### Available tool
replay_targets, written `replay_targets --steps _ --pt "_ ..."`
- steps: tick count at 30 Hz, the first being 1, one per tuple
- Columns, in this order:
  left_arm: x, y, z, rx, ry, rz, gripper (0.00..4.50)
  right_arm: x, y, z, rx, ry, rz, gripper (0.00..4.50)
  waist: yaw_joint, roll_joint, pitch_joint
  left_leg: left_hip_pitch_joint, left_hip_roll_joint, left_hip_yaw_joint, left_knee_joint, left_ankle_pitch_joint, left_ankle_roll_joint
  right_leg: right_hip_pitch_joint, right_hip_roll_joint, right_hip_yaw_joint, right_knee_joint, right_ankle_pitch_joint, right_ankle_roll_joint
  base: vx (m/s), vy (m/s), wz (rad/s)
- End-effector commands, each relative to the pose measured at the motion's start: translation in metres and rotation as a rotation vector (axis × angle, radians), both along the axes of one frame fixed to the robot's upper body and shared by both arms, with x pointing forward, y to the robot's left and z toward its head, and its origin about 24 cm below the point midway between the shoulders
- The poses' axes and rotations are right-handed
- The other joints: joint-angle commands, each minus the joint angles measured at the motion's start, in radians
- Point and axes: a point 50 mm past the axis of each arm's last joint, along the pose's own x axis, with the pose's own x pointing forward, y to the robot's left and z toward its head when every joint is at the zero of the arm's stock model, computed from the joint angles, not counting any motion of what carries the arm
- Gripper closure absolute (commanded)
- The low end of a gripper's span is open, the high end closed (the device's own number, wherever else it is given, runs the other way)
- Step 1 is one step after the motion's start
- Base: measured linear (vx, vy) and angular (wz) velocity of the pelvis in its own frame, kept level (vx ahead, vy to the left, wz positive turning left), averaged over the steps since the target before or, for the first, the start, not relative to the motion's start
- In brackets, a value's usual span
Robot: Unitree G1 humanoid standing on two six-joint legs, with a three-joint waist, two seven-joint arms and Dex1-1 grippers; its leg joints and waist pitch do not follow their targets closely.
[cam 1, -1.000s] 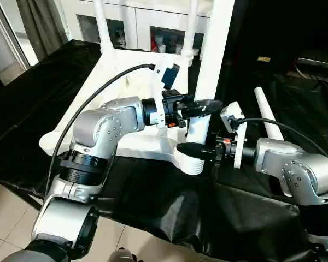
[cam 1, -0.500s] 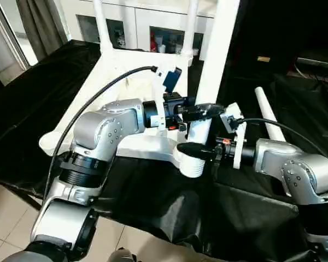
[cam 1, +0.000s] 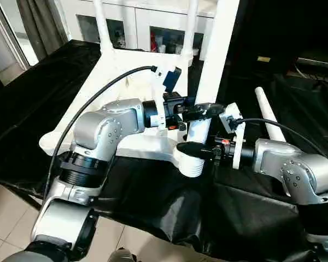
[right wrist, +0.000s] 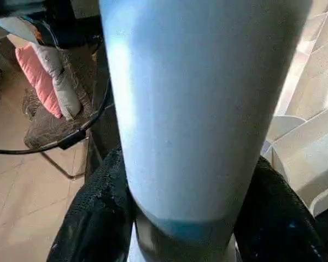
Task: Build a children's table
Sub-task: Pick table leg, then insert table leg to table base
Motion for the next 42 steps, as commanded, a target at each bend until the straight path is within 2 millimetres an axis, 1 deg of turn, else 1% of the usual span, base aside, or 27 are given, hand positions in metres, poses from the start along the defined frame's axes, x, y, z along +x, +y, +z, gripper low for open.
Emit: replay_targets --steps 1,4,5,10,12,14,15,16,17,18,19,20,22,23,24,25,28,29,30,32,33,34,36,39,40,41,42 --pt "0.004 0.007 0.007 -0.062 -0.014 0.044 1.91 0.005 -0.006 0.005 0.021 -0.033 -0.050 2.59 0.001 -0.017 -0.079 -0.002 -0.001 0.018 -0.051 0.023 0.029 0.069 -0.053 0.037 -0.059 0.178 -0.242 0.000 0.000 0.00" --pt "0.006 0.009 0.009 -0.093 -0.045 0.080 1.70 0.006 -0.006 0.006 0.042 -0.042 -0.059 2.59 0.002 -0.017 -0.080 -0.002 -0.001 0.017 -0.052 0.022 0.031 0.070 -0.053 0.036 -0.060 0.187 -0.247 0.000 0.000 0.00" --pt "0.009 0.015 0.014 -0.176 -0.051 0.114 1.70 0.007 -0.005 0.008 0.071 -0.054 -0.073 2.59 0.003 -0.018 -0.080 -0.002 -0.002 0.017 -0.052 0.022 0.031 0.071 -0.053 0.036 -0.060 0.187 -0.248 0.000 0.000 0.00" --pt "0.009 0.023 0.018 -0.268 -0.093 0.151 1.70 0.012 -0.005 0.011 0.104 -0.072 -0.117 2.59 0.003 -0.022 -0.079 -0.002 -0.001 0.018 -0.052 0.023 0.039 0.069 -0.055 0.035 -0.058 0.181 -0.246 0.000 0.000 0.00" --pt "0.010 0.027 0.020 -0.297 -0.095 0.164 1.70 0.015 -0.005 0.012 0.116 -0.079 -0.136 2.59 0.002 -0.019 -0.079 -0.001 0.001 0.017 -0.052 0.021 0.039 0.066 -0.055 0.035 -0.058 0.176 -0.246 0.000 0.000 0.00" --pt "0.010 0.041 0.006 -0.121 -0.183 0.175 1.70 0.036 -0.015 0.008 0.069 -0.133 -0.344 2.59 0.002 -0.006 -0.078 0.000 0.003 0.014 -0.056 0.015 0.029 0.059 -0.059 0.034 -0.062 0.138 -0.233 0.000 0.000 0.00" --pt "0.009 0.046 -0.003 -0.008 -0.226 0.156 1.70 0.043 -0.020 0.006 0.040 -0.153 -0.426 2.59 -0.008 -0.010 -0.078 -0.001 0.000 0.015 -0.060 0.001 0.008 0.062 -0.053 0.032 -0.064 0.101 -0.212 0.000 0.000 0.00" --pt "0.009 0.046 -0.003 -0.008 -0.226 0.156 1.70 0.043 -0.020 0.006 0.040 -0.153 -0.426 2.59 -0.006 -0.006 -0.078 0.008 0.003 0.017 -0.058 0.001 -0.002 0.055 -0.054 0.035 -0.065 0.102 -0.203 0.000 0.000 0.00" --pt "0.003 0.057 -0.035 0.316 -0.319 0.051 1.70 0.048 -0.030 -0.002 -0.069 -0.175 -0.514 2.59 -0.008 -0.007 -0.079 0.005 0.002 0.017 -0.059 0.008 -0.008 0.060 -0.052 0.036 -0.061 0.119 -0.203 0.000 0.000 0.00" --pt "0.002 0.063 -0.048 0.433 -0.334 0.002 1.70 0.048 -0.034 -0.004 -0.089 -0.172 -0.535 2.59 -0.007 0.003 -0.079 0.009 0.002 0.015 -0.060 0.007 -0.008 0.053 -0.049 0.035 -0.067 0.096 -0.168 0.000 0.000 0.00" --pt "0.001 0.069 -0.059 0.524 -0.345 -0.031 1.70 0.048 -0.036 -0.005 -0.097 -0.170 -0.543 2.59 -0.011 0.000 -0.078 0.008 -0.001 0.016 -0.061 0.005 -0.022 0.057 -0.048 0.037 -0.064 0.109 -0.154 0.000 0.000 0.00" --pt "0.001 0.072 -0.064 0.565 -0.349 -0.044 1.70 0.047 -0.038 -0.006 -0.095 -0.169 -0.545 2.59 -0.011 0.004 -0.082 0.011 0.000 0.016 -0.060 0.008 -0.028 0.057 -0.049 0.037 -0.060 0.143 -0.158 0.000 0.000 0.00" --pt "0.002 0.079 -0.072 0.602 -0.324 -0.063 1.70 0.045 -0.038 -0.007 -0.094 -0.172 -0.528 2.59 -0.009 0.008 -0.084 0.011 0.000 0.015 -0.060 0.011 -0.031 0.057 -0.048 0.036 -0.057 0.175 -0.169 0.000 0.000 0.00" --pt "0.004 0.082 -0.074 0.604 -0.305 -0.063 1.70 0.044 -0.039 -0.007 -0.094 -0.171 -0.524 2.59 -0.007 0.007 -0.083 0.012 0.001 0.016 -0.060 -0.002 -0.033 0.056 -0.049 0.035 -0.056 0.193 -0.186 0.000 0.000 0.00" --pt "0.005 0.084 -0.077 0.609 -0.291 -0.066 1.70 0.044 -0.039 -0.008 -0.094 -0.173 -0.522 2.59 -0.005 0.004 -0.083 0.009 0.001 0.016 -0.061 -0.011 -0.033 0.059 -0.051 0.035 -0.055 0.204 -0.203 0.000 0.000 0.00" --pt "0.007 0.088 -0.079 0.628 -0.280 -0.075 1.70 0.044 -0.038 -0.009 -0.092 -0.176 -0.518 2.59 -0.004 0.003 -0.081 0.008 0.000 0.017 -0.062 -0.025 -0.031 0.059 -0.053 0.035 -0.057 0.191 -0.211 0.000 0.000 0.00" --pt "0.013 0.096 -0.087 0.724 -0.276 -0.107 1.70 0.044 -0.034 -0.009 -0.085 -0.188 -0.501 2.59 -0.005 0.001 -0.079 0.006 0.000 0.016 -0.064 -0.050 -0.030 0.063 -0.057 0.037 -0.061 0.143 -0.211 0.000 0.000 0.00" --pt "0.015 0.098 -0.088 0.749 -0.279 -0.117 1.70 0.044 -0.033 -0.010 -0.085 -0.191 -0.497 2.59 -0.004 0.001 -0.079 0.008 -0.001 0.017 -0.064 -0.053 -0.028 0.061 -0.056 0.037 -0.064 0.123 -0.204 0.000 0.000 0.00" --pt "0.018 0.100 -0.089 0.772 -0.284 -0.123 1.70 0.044 -0.031 -0.010 -0.084 -0.192 -0.488 2.59 -0.004 0.005 -0.080 0.008 0.002 0.015 -0.065 -0.058 -0.032 0.060 -0.058 0.037 -0.061 0.121 -0.207 0.000 0.000 0.00" --pt "0.022 0.100 -0.090 0.782 -0.287 -0.125 1.70 0.043 -0.029 -0.011 -0.083 -0.193 -0.474 2.59 -0.007 0.002 -0.078 0.008 -0.001 0.017 -0.065 -0.063 -0.032 0.060 -0.055 0.037 -0.065 0.113 -0.205 0.000 0.000 0.00" --pt "0.025 0.099 -0.090 0.786 -0.290 -0.127 1.70 0.042 -0.028 -0.011 -0.082 -0.193 -0.464 2.59 -0.008 0.002 -0.079 0.007 0.003 0.014 -0.067 -0.067 -0.035 0.062 -0.060 0.037 -0.062 0.116 -0.212 0.000 0.000 0.00" --pt "0.028 0.098 -0.089 0.783 -0.288 -0.127 1.70 0.040 -0.027 -0.011 -0.081 -0.194 -0.451 2.59 -0.007 0.005 -0.079 0.009 0.000 0.016 -0.064 -0.067 -0.031 0.060 -0.057 0.038 -0.066 0.116 -0.216 0.000 0.000 0.00" --pt "0.031 0.095 -0.089 0.773 -0.275 -0.136 1.70 0.037 -0.028 -0.011 -0.082 -0.195 -0.435 2.59 -0.004 0.001 -0.081 0.009 0.002 0.016 -0.064 -0.059 -0.024 0.063 -0.059 0.039 -0.062 0.144 -0.229 0.000 0.000 0.00" --pt "0.034 0.090 -0.093 0.780 -0.250 -0.180 2.04 0.033 -0.032 -0.011 -0.092 -0.192 -0.433 2.59 -0.004 0.005 -0.082 0.009 0.004 0.015 -0.062 -0.051 -0.019 0.063 -0.061 0.040 -0.059 0.170 -0.241 0.000 0.000 0.00" --pt "0.034 0.090 -0.093 0.780 -0.249 -0.181 2.04 0.033 -0.032 -0.011 -0.092 -0.192 -0.433 2.59 -0.002 0.002 -0.081 0.010 0.002 0.018 -0.061 -0.051 -0.014 0.063 -0.058 0.040 -0.064 0.170 -0.240 0.000 0.000 0.00" --pt "0.035 0.089 -0.095 0.799 -0.246 -0.199 2.07 0.030 -0.035 -0.011 -0.098 -0.189 -0.435 2.59 -0.003 0.004 -0.082 0.008 0.002 0.016 -0.061 -0.047 -0.014 0.065 -0.059 0.041 -0.061 0.179 -0.243 0.000 0.000 0.00" --pt "0.035 0.089 -0.096 0.813 -0.245 -0.210 2.26 0.028 -0.037 -0.011 -0.102 -0.186 -0.435 2.59 -0.004 0.003 -0.081 0.009 0.000 0.016 -0.061 -0.046 -0.011 0.067 -0.057 0.040 -0.064 0.187 -0.241 0.000 0.000 0.00"
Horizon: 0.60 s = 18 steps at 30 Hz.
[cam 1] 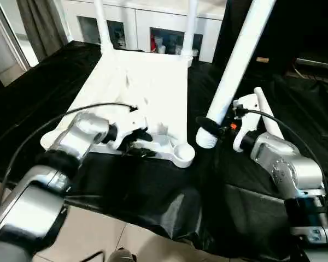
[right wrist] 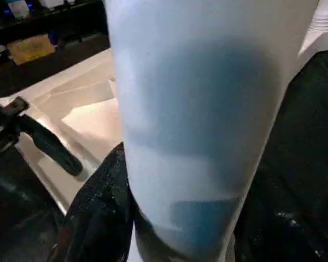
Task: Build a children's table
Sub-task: Insert table leg to table base
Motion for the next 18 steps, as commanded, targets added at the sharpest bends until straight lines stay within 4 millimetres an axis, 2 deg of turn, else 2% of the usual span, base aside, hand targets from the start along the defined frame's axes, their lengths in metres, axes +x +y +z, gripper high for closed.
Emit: replay_targets --steps 1,2,3,5,6,8,10,11,12,13,18 --pt "0.001 -0.001 -0.001 0.041 0.003 -0.031 2.26 -0.003 -0.005 0.006 -0.002 -0.012 0.002 2.59 -0.003 -0.001 -0.080 0.007 0.001 0.014 -0.060 -0.053 -0.003 0.071 -0.058 0.040 -0.062 0.180 -0.241 0.000 0.000 0.00" --pt "0.001 -0.001 -0.001 0.043 0.005 -0.033 2.49 -0.004 -0.006 0.006 -0.003 -0.010 0.002 2.59 -0.002 0.001 -0.081 0.007 0.002 0.014 -0.059 -0.055 -0.004 0.071 -0.059 0.040 -0.060 0.181 -0.243 0.000 0.000 0.00" --pt "0.001 -0.002 -0.002 0.046 0.008 -0.036 2.49 -0.006 -0.008 0.006 -0.008 -0.007 0.000 2.59 -0.002 0.005 -0.080 0.007 0.002 0.013 -0.059 -0.058 -0.003 0.071 -0.060 0.040 -0.061 0.177 -0.244 0.000 0.000 0.00" --pt "0.001 -0.003 -0.003 0.053 0.011 -0.040 2.65 -0.007 -0.010 0.005 -0.013 -0.003 -0.004 2.59 -0.004 0.002 -0.079 0.006 0.002 0.013 -0.060 -0.070 -0.003 0.071 -0.060 0.040 -0.063 0.166 -0.249 0.000 0.000 0.00" --pt "0.001 -0.004 -0.004 0.053 0.013 -0.038 2.88 -0.008 -0.010 0.005 -0.015 -0.002 -0.007 2.59 -0.005 0.008 -0.079 0.007 0.001 0.013 -0.059 -0.076 -0.005 0.071 -0.060 0.040 -0.064 0.154 -0.252 0.000 0.000 0.00" --pt "0.002 -0.004 -0.005 0.053 0.015 -0.035 2.93 -0.009 -0.010 0.005 -0.014 -0.002 -0.007 2.59 -0.007 0.005 -0.079 0.008 0.004 0.012 -0.060 -0.084 -0.007 0.071 -0.060 0.041 -0.065 0.151 -0.254 0.000 0.000 0.00" --pt "0.003 -0.004 -0.005 0.056 0.014 -0.031 3.05 -0.010 -0.010 0.006 -0.013 -0.002 -0.007 2.59 -0.009 0.013 -0.079 0.009 0.004 0.011 -0.060 -0.086 -0.008 0.070 -0.059 0.040 -0.065 0.157 -0.259 0.000 0.000 0.00" --pt "0.003 -0.004 -0.005 0.058 0.013 -0.030 3.05 -0.011 -0.010 0.006 -0.013 -0.002 -0.008 2.59 -0.010 0.008 -0.079 0.008 0.002 0.012 -0.060 -0.088 -0.007 0.072 -0.058 0.041 -0.066 0.160 -0.261 0.000 0.000 0.00" --pt "0.004 -0.003 -0.005 0.068 0.008 -0.027 3.33 -0.012 -0.010 0.006 -0.014 -0.001 -0.008 2.59 -0.011 0.013 -0.080 0.008 0.002 0.011 -0.059 -0.086 -0.007 0.072 -0.059 0.041 -0.065 0.166 -0.265 0.000 0.000 0.00" --pt "0.004 -0.002 -0.005 0.074 0.008 -0.025 3.33 -0.012 -0.010 0.006 -0.014 -0.001 -0.008 2.59 -0.011 0.014 -0.080 0.009 0.003 0.011 -0.059 -0.088 -0.006 0.073 -0.059 0.041 -0.066 0.171 -0.267 0.000 0.000 0.00" --pt "0.005 0.005 -0.006 0.122 0.013 -0.007 3.84 -0.014 -0.011 0.006 -0.018 -0.002 -0.013 2.59 -0.014 0.016 -0.078 0.010 0.004 0.010 -0.060 -0.103 -0.010 0.072 -0.059 0.040 -0.067 0.167 -0.274 0.000 0.000 0.00"
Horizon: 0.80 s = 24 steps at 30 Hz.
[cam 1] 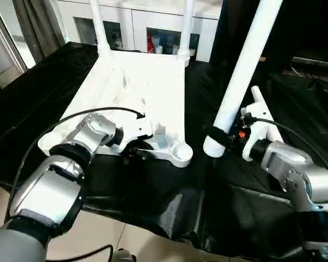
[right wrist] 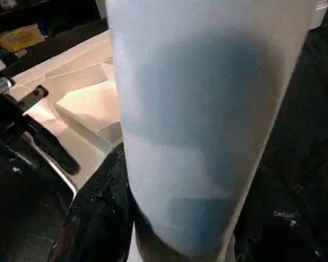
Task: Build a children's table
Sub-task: Insert table leg to table base
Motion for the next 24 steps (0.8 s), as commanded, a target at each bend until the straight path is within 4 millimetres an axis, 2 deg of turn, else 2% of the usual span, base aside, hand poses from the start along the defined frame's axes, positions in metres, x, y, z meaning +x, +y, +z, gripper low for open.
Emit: replay_targets --steps 1,4,7,9,11,12,14,15,16,17,18,19,20,21,22,23,24 --pt "0.003 0.006 0.005 0.029 -0.021 0.007 3.88 -0.001 -0.004 0.008 -0.002 -0.030 -0.008 2.59 0.000 0.010 -0.078 0.009 0.004 0.010 -0.061 -0.102 -0.009 0.072 -0.059 0.040 -0.067 0.166 -0.272 0.000 0.000 0.00" --pt "0.004 0.008 0.005 0.038 -0.032 0.029 4.18 -0.001 -0.002 0.009 0.006 -0.033 -0.004 2.59 -0.002 0.008 -0.077 0.008 0.004 0.010 -0.062 -0.108 -0.011 0.073 -0.060 0.040 -0.068 0.149 -0.273 0.000 0.000 0.00" --pt "0.005 0.010 0.004 0.063 -0.048 0.040 4.27 -0.001 -0.001 0.009 0.010 -0.033 0.003 2.59 -0.005 0.009 -0.076 0.006 0.004 0.009 -0.063 -0.113 -0.012 0.074 -0.061 0.040 -0.069 0.138 -0.273 0.000 0.000 0.00" --pt "0.002 0.012 -0.003 0.117 -0.033 0.034 4.46 -0.001 0.003 0.009 0.029 -0.035 0.024 2.59 -0.009 0.007 -0.074 0.004 0.003 0.008 -0.065 -0.116 -0.013 0.075 -0.061 0.038 -0.070 0.124 -0.267 0.000 0.000 0.00" --pt "-0.001 0.011 -0.008 0.101 0.002 0.034 4.47 -0.001 0.005 0.011 0.049 -0.038 0.034 2.59 -0.011 0.006 -0.073 0.005 0.003 0.009 -0.065 -0.123 -0.011 0.074 -0.063 0.040 -0.074 0.093 -0.265 0.000 0.000 0.00" --pt "-0.005 0.008 -0.013 0.069 0.038 0.042 4.49 0.000 0.007 0.012 0.061 -0.039 0.040 2.59 -0.010 0.002 -0.073 0.005 0.004 0.010 -0.066 -0.123 -0.006 0.073 -0.064 0.041 -0.076 0.077 -0.269 0.000 0.000 0.00" --pt "-0.007 0.004 -0.018 0.050 0.057 0.070 4.50 0.000 0.008 0.014 0.073 -0.040 0.049 2.59 -0.010 0.005 -0.074 0.006 0.006 0.010 -0.065 -0.112 -0.003 0.072 -0.064 0.041 -0.072 0.095 -0.277 0.000 0.000 0.00" --pt "-0.009 -0.007 -0.024 -0.038 0.062 0.131 4.50 0.000 0.012 0.016 0.087 -0.039 0.074 2.59 -0.010 -0.005 -0.074 0.006 0.009 0.012 -0.065 -0.097 0.009 0.071 -0.063 0.040 -0.067 0.130 -0.292 0.000 0.000 0.00" --pt "-0.009 -0.013 -0.026 -0.083 0.062 0.164 4.50 0.000 0.014 0.017 0.090 -0.037 0.087 2.59 -0.008 -0.008 -0.072 0.004 0.007 0.012 -0.064 -0.097 0.016 0.069 -0.063 0.039 -0.069 0.124 -0.295 0.000 0.000 0.00" --pt "-0.011 -0.017 -0.027 -0.115 0.070 0.171 4.50 0.000 0.016 0.017 0.088 -0.038 0.099 2.59 -0.007 -0.005 -0.073 0.007 0.007 0.014 -0.064 -0.099 0.021 0.069 -0.063 0.039 -0.070 0.117 -0.297 0.000 0.000 0.00" --pt "-0.014 -0.022 -0.029 -0.153 0.082 0.179 4.50 0.000 0.018 0.017 0.084 -0.038 0.116 2.59 -0.004 -0.010 -0.074 0.005 0.009 0.015 -0.064 -0.096 0.032 0.067 -0.065 0.039 -0.072 0.099 -0.296 0.000 0.000 0.00" --pt "-0.014 -0.022 -0.029 -0.153 0.082 0.179 4.50 0.000 0.018 0.017 0.084 -0.038 0.116 2.59 -0.003 -0.007 -0.074 0.003 0.010 0.013 -0.064 -0.092 0.032 0.068 -0.066 0.039 -0.069 0.096 -0.296 0.000 0.000 0.00" --pt "-0.021 -0.028 -0.032 -0.178 0.087 0.146 4.50 0.002 0.021 0.017 0.074 -0.039 0.139 2.59 -0.004 -0.017 -0.073 0.004 0.009 0.016 -0.065 -0.091 0.035 0.067 -0.065 0.039 -0.072 0.088 -0.291 0.000 0.000 0.00" --pt "-0.025 -0.032 -0.033 -0.193 0.086 0.140 4.50 0.004 0.022 0.018 0.068 -0.039 0.147 2.59 -0.005 -0.013 -0.073 0.000 0.012 0.013 -0.067 -0.087 0.037 0.069 -0.067 0.038 -0.069 0.080 -0.284 0.000 0.000 0.00" --pt "-0.025 -0.032 -0.033 -0.193 0.086 0.140 4.50 0.004 0.022 0.018 0.068 -0.039 0.147 2.59 -0.007 -0.014 -0.069 0.003 0.011 0.015 -0.066 -0.097 0.040 0.061 -0.066 0.039 -0.074 0.048 -0.272 0.000 0.000 0.00" --pt "-0.028 -0.034 -0.034 -0.207 0.080 0.138 4.50 0.005 0.023 0.018 0.065 -0.039 0.153 2.59 -0.006 -0.013 -0.069 0.005 0.009 0.017 -0.066 -0.105 0.039 0.059 -0.065 0.040 -0.079 0.022 -0.262 0.000 0.000 0.00" --pt "-0.031 -0.036 -0.034 -0.224 0.071 0.142 4.50 0.008 0.024 0.017 0.062 -0.038 0.152 2.59 -0.006 -0.030 -0.067 0.004 0.011 0.020 -0.070 -0.109 0.036 0.059 -0.066 0.040 -0.084 -0.030 -0.243 0.000 0.000 0.00"
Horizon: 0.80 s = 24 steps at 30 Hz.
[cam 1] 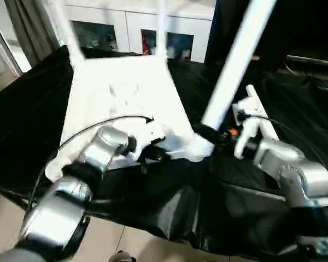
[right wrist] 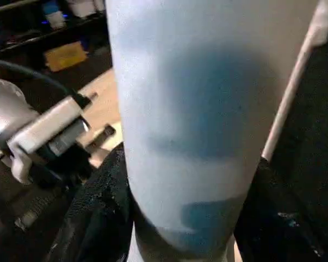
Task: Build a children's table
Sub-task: Insert table leg to table base
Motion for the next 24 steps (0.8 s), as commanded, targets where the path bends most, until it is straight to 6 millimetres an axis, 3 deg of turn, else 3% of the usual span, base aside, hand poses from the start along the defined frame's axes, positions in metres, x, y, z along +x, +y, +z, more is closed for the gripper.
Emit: replay_targets --steps 1,2,4,7,11,12,14,15,19,20,24 --pt "-0.011 0.000 -0.015 -0.045 0.048 0.035 4.50 0.005 0.000 0.002 -0.011 -0.013 -0.002 2.59 0.006 -0.024 -0.065 0.003 0.012 0.014 -0.065 -0.106 0.030 0.056 -0.067 0.038 -0.081 -0.044 -0.237 0.000 0.000 0.00" --pt "-0.011 0.000 -0.015 -0.046 0.044 0.036 4.50 0.006 0.001 0.002 -0.012 -0.012 -0.002 2.59 0.005 -0.028 -0.063 0.002 0.011 0.015 -0.066 -0.105 0.030 0.055 -0.066 0.038 -0.083 -0.055 -0.231 0.000 0.000 0.00" --pt "-0.014 0.002 -0.014 -0.049 0.037 0.048 4.50 0.008 0.003 0.000 -0.021 -0.009 -0.001 2.59 0.003 -0.024 -0.063 0.001 0.012 0.014 -0.067 -0.098 0.024 0.052 -0.065 0.038 -0.083 -0.064 -0.216 0.000 0.000 0.00" --pt "-0.020 0.005 -0.014 -0.047 0.039 0.051 4.50 0.010 0.006 -0.003 -0.041 -0.012 0.000 2.59 0.000 -0.024 -0.067 -0.003 0.011 0.013 -0.066 -0.070 0.026 0.054 -0.065 0.037 -0.076 -0.011 -0.211 0.000 0.000 0.00" --pt "-0.023 0.007 -0.013 -0.042 0.033 0.054 4.50 0.012 0.007 -0.006 -0.058 -0.008 -0.005 2.59 0.000 -0.023 -0.072 -0.002 0.008 0.016 -0.062 -0.029 0.047 0.056 -0.061 0.038 -0.070 0.077 -0.221 0.000 0.000 0.00" --pt "-0.023 0.008 -0.011 -0.048 0.029 0.056 4.50 0.013 0.007 -0.007 -0.066 -0.006 -0.011 2.59 -0.001 -0.017 -0.072 -0.002 0.007 0.015 -0.062 -0.022 0.048 0.055 -0.060 0.037 -0.069 0.098 -0.226 0.000 0.000 0.00" --pt "-0.023 0.008 -0.009 -0.057 0.022 0.058 4.50 0.015 0.008 -0.010 -0.082 -0.005 -0.018 2.59 -0.003 -0.020 -0.072 -0.002 0.006 0.016 -0.061 -0.024 0.049 0.055 -0.058 0.037 -0.069 0.106 -0.228 0.000 0.000 0.00" --pt "-0.023 0.008 -0.007 -0.069 0.014 0.059 4.50 0.016 0.009 -0.012 -0.095 -0.005 -0.021 2.59 -0.004 -0.013 -0.073 -0.002 0.007 0.015 -0.061 -0.024 0.049 0.055 -0.060 0.037 -0.068 0.112 -0.231 0.000 0.000 0.00" --pt "-0.025 0.008 -0.004 -0.094 0.010 0.064 4.50 0.017 0.011 -0.014 -0.119 -0.002 -0.012 2.59 -0.008 -0.017 -0.073 -0.002 0.005 0.016 -0.062 -0.031 0.048 0.058 -0.058 0.036 -0.070 0.118 -0.236 0.000 0.000 0.00" --pt "-0.025 0.008 -0.004 -0.094 0.010 0.064 4.50 0.017 0.011 -0.014 -0.119 -0.002 -0.012 2.59 -0.008 -0.011 -0.073 -0.002 0.006 0.015 -0.062 -0.031 0.047 0.058 -0.059 0.037 -0.068 0.121 -0.236 0.000 0.000 0.00" --pt "-0.027 0.009 -0.002 -0.121 0.010 0.074 4.50 0.017 0.013 -0.017 -0.144 0.016 0.020 2.59 -0.016 -0.016 -0.073 -0.003 0.006 0.015 -0.062 -0.038 0.052 0.060 -0.058 0.036 -0.070 0.119 -0.241 0.000 0.000 0.00"
